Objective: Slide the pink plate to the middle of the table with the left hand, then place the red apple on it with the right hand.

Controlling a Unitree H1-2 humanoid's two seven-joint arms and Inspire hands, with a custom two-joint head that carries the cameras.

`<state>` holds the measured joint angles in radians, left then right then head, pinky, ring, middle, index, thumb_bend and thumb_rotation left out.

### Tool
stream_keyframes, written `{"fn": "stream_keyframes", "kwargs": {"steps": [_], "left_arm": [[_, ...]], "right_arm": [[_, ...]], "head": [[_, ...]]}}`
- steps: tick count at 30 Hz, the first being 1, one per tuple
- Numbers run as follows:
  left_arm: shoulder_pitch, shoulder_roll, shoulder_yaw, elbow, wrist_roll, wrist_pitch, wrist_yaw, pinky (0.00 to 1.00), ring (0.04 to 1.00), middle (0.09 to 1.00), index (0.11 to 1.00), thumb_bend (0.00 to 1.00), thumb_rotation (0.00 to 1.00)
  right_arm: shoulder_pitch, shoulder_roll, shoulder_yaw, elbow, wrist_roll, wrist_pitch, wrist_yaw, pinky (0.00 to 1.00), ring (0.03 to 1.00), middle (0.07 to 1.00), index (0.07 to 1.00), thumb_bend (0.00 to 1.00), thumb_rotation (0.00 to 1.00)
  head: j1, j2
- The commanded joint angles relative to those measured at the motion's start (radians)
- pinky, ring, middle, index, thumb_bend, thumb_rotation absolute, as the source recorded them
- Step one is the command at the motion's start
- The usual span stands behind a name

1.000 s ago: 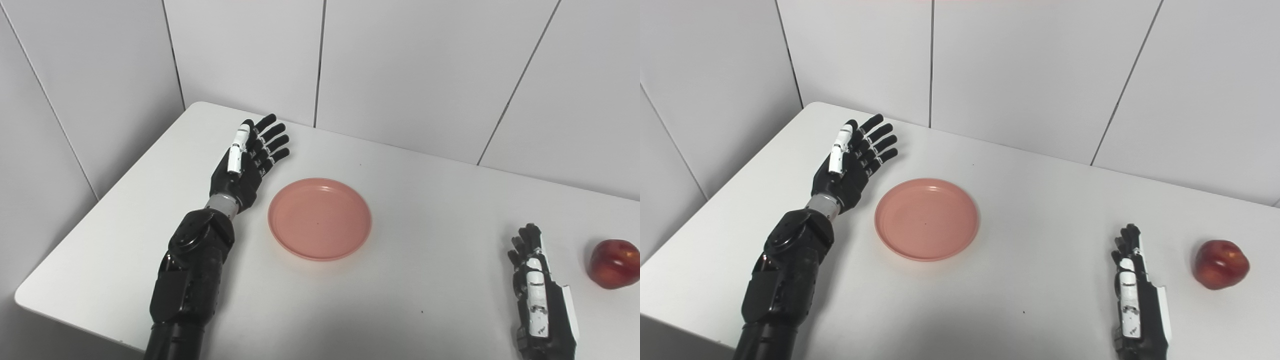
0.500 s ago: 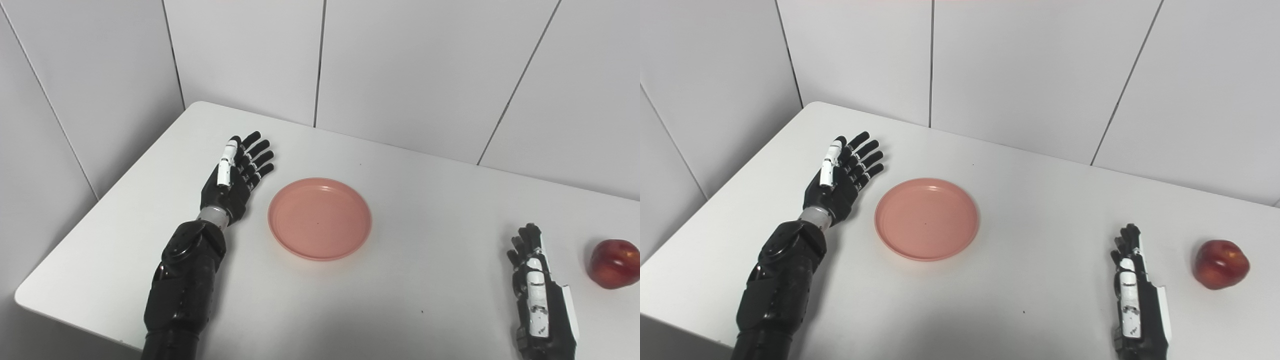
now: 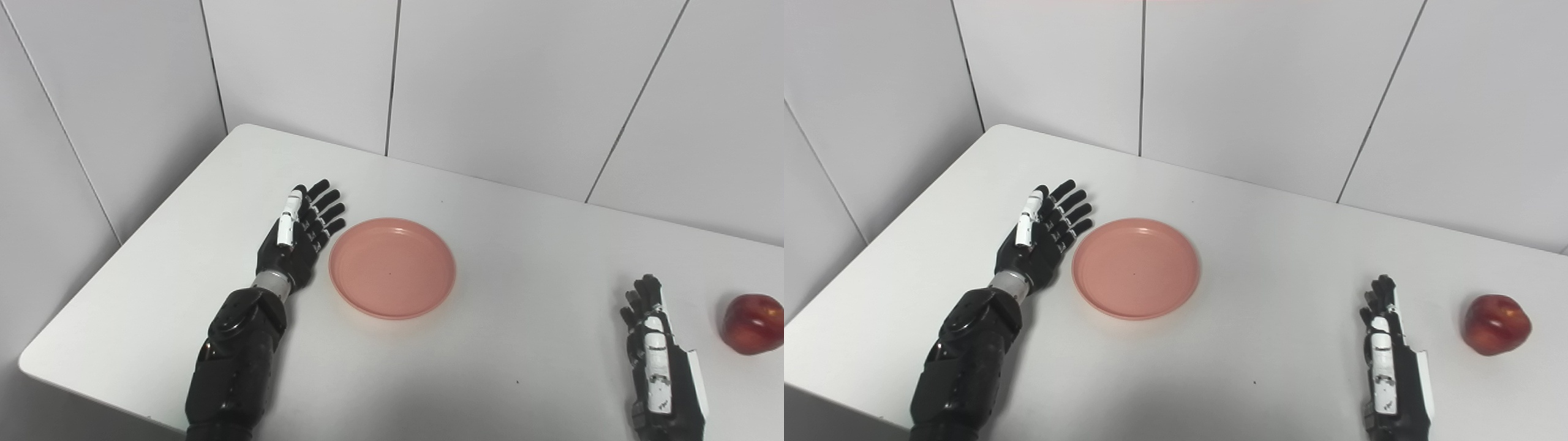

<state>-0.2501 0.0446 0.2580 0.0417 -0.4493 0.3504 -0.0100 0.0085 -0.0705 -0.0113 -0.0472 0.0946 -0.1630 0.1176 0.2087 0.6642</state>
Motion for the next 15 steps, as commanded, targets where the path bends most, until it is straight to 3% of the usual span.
{"fn": "stream_keyframes", "kwargs": {"steps": [1, 15], "left_arm": [[-0.007, -0.015, -0.009, -0.032, 0.001, -0.026, -0.008, 0.87, 0.875, 0.876, 0.853, 0.31, 1.0], [-0.002, -0.061, -0.056, -0.031, 0.005, -0.017, -0.019, 0.8, 0.824, 0.836, 0.821, 0.35, 1.0]], "right_arm": [[0.028, 0.017, 0.008, 0.017, 0.005, 0.018, -0.005, 1.0, 1.0, 1.0, 0.993, 0.35, 1.0], [0.026, 0.028, 0.015, 0.011, -0.002, 0.011, -0.018, 1.0, 0.994, 0.996, 0.993, 0.31, 1.0]], "head": [[-0.002, 0.001], [-0.02, 0.007]]}}
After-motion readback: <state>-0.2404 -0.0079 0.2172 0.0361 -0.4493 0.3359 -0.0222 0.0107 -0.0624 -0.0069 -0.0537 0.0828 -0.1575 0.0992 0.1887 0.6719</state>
